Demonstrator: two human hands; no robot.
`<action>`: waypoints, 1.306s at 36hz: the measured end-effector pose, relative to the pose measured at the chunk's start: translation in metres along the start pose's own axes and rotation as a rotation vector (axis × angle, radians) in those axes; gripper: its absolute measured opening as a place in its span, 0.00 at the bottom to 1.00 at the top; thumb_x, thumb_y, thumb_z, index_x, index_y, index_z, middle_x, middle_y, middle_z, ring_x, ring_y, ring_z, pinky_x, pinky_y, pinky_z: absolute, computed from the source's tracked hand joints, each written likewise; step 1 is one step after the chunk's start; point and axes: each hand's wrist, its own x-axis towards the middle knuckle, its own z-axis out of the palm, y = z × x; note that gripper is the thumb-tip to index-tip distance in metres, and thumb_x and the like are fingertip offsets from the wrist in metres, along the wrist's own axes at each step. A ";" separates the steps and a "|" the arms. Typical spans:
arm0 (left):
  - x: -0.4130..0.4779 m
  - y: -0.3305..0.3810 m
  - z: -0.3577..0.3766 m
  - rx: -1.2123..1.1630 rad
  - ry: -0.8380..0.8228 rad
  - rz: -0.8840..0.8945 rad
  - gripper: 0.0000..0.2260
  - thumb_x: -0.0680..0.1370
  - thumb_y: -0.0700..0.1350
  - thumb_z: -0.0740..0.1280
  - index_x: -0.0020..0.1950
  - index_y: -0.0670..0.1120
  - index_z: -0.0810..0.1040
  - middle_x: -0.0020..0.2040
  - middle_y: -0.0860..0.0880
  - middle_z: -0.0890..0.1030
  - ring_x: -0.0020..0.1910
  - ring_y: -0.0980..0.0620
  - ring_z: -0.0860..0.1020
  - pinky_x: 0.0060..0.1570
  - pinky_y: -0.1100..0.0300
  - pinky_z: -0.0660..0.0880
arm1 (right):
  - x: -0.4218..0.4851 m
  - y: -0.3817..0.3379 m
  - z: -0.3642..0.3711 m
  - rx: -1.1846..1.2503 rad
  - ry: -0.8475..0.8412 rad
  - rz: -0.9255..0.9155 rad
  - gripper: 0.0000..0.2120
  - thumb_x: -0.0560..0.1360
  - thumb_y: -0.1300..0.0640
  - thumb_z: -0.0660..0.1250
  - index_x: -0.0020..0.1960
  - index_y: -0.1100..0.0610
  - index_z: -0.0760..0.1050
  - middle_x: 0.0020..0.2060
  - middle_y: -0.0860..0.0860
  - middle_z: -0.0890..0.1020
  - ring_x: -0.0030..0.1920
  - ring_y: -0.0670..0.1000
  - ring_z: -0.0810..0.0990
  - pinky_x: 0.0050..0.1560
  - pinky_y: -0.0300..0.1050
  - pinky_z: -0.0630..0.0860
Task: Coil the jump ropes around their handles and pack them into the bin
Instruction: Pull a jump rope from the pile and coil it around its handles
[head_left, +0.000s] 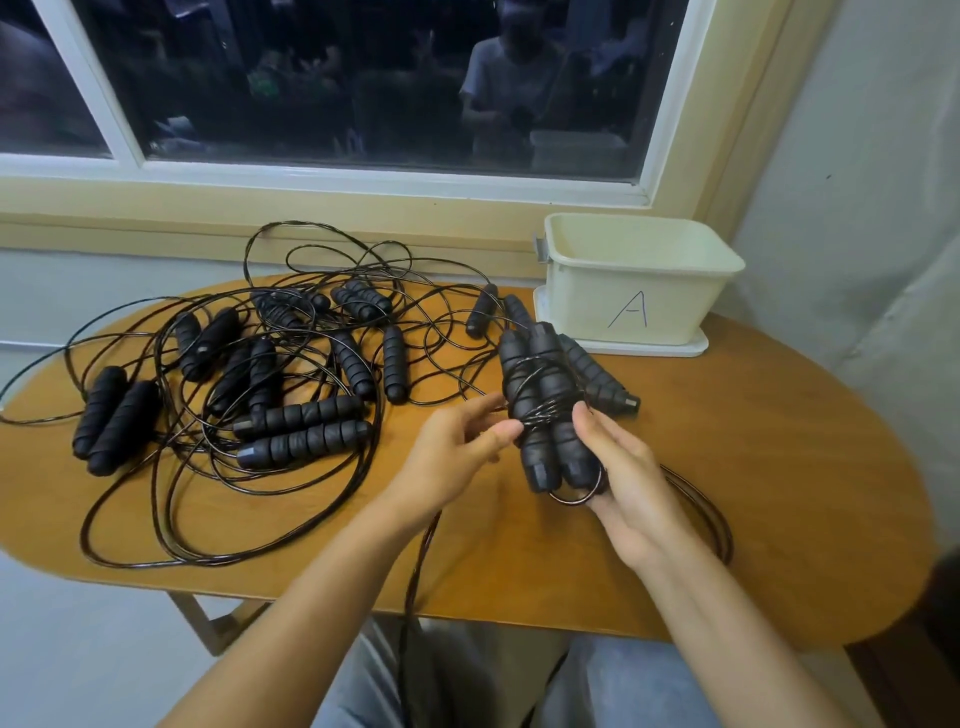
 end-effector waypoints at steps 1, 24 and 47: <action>0.000 0.001 0.000 -0.058 -0.028 -0.012 0.18 0.80 0.40 0.65 0.70 0.42 0.71 0.50 0.55 0.84 0.41 0.66 0.80 0.45 0.71 0.75 | -0.001 0.001 0.001 0.032 -0.005 0.016 0.25 0.73 0.46 0.68 0.67 0.54 0.76 0.57 0.53 0.84 0.60 0.55 0.82 0.59 0.53 0.77; 0.002 -0.002 0.002 0.046 0.248 0.097 0.14 0.64 0.55 0.75 0.45 0.51 0.81 0.34 0.54 0.84 0.36 0.59 0.83 0.41 0.68 0.77 | -0.005 0.003 0.019 -0.563 -0.074 -0.266 0.37 0.71 0.38 0.63 0.77 0.44 0.57 0.60 0.28 0.69 0.60 0.26 0.68 0.57 0.24 0.66; -0.004 -0.004 0.005 -0.217 0.083 -0.039 0.23 0.73 0.40 0.74 0.67 0.46 0.75 0.54 0.51 0.83 0.52 0.57 0.81 0.51 0.66 0.78 | -0.011 0.005 0.001 -0.371 -0.053 -0.247 0.47 0.62 0.40 0.78 0.77 0.45 0.63 0.68 0.43 0.74 0.69 0.43 0.71 0.62 0.42 0.73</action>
